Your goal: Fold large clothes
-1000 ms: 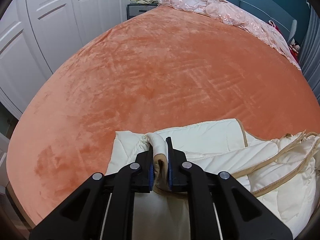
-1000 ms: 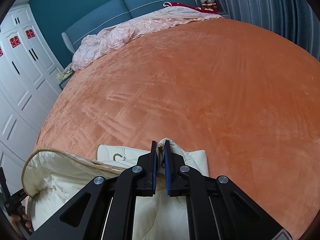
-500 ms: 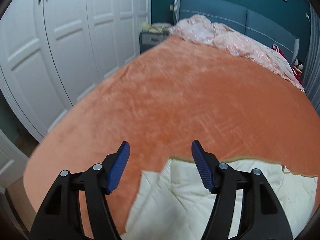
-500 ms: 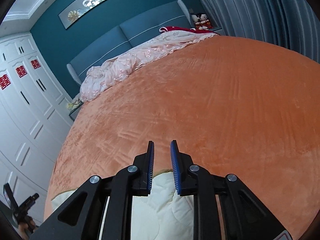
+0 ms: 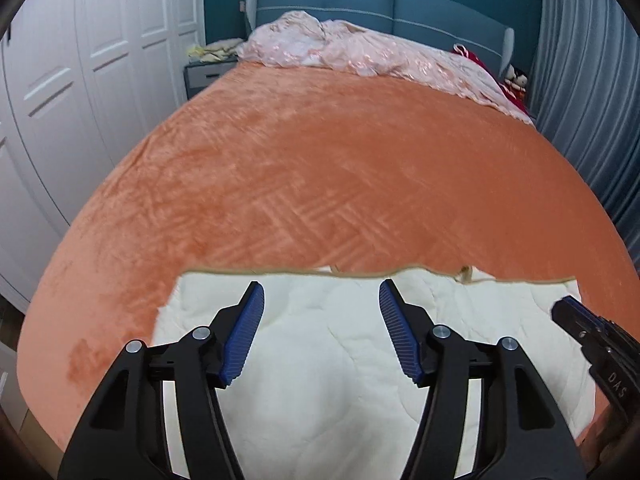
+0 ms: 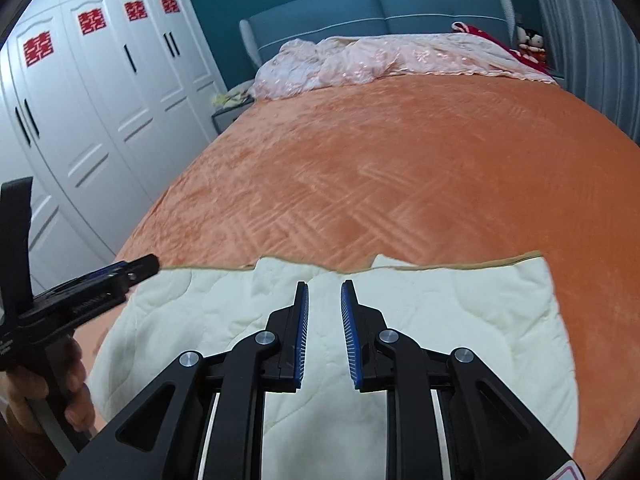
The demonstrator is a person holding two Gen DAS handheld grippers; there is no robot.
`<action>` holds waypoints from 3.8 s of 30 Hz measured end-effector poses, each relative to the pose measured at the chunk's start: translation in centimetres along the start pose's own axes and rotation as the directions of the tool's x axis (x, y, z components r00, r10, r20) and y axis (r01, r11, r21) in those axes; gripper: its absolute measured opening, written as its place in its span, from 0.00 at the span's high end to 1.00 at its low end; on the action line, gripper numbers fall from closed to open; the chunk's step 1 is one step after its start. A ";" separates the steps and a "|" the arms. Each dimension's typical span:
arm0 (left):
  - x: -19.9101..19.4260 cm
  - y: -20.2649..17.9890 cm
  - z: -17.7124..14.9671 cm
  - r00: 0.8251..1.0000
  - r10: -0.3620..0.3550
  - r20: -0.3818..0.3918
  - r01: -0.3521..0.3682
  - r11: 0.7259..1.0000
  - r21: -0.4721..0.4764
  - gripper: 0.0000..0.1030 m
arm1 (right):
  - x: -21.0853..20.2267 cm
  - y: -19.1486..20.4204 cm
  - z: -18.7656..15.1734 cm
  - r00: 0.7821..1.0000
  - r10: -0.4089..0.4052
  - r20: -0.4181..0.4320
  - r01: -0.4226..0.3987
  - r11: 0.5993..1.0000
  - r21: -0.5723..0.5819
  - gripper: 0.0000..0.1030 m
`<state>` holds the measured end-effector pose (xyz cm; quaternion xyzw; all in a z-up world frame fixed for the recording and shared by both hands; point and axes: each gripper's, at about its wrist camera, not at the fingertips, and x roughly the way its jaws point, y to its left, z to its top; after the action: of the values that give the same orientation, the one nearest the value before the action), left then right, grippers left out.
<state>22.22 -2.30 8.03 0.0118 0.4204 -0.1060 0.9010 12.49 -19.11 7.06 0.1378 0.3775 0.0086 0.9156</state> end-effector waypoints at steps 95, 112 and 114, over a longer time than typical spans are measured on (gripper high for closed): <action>0.7 -4.4 -16.0 0.992 0.091 -0.093 -0.085 0.994 0.071 0.27 | 1.9 1.7 -13.4 0.972 -0.068 -0.225 0.074 0.997 0.019 0.92; -8.8 12.5 -18.4 0.992 0.005 -0.122 -0.061 0.885 -0.461 0.27 | -0.9 6.6 -15.2 0.960 0.042 -0.277 -0.029 0.998 0.051 0.87; -8.0 13.9 -19.1 0.990 -0.021 -0.142 -0.055 0.858 -0.511 0.27 | -0.6 6.7 -15.4 0.959 0.030 -0.282 -0.021 0.999 0.035 0.87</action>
<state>5.54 14.82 0.83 -0.2177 0.4965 0.0188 0.8401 1.91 -8.90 -1.21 0.1546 0.5025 0.0338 0.8500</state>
